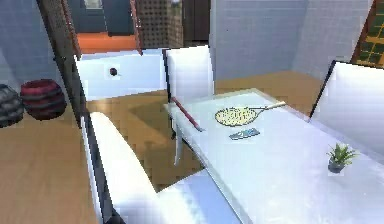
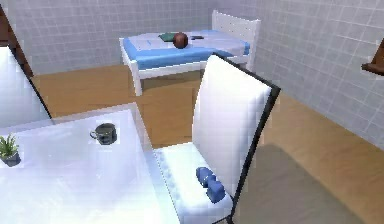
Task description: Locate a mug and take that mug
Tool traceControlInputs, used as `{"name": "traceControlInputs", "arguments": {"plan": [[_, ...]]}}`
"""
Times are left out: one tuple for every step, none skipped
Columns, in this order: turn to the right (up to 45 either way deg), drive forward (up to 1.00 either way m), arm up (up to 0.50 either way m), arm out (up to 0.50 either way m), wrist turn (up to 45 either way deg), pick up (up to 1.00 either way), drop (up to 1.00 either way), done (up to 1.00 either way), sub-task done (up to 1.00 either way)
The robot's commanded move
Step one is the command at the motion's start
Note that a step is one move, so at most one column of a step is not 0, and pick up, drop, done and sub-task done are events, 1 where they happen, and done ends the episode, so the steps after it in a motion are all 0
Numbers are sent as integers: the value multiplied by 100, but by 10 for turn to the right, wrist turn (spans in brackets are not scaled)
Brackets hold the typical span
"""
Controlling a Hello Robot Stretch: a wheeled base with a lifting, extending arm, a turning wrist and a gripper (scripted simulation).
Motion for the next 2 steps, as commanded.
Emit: {"name": "traceControlInputs", "arguments": {"plan": [[-210, 0, 0, 0, 0, 0, 0, 0, 0], [450, 0, 0, 0, 0, 0, 0, 0, 0]]}}
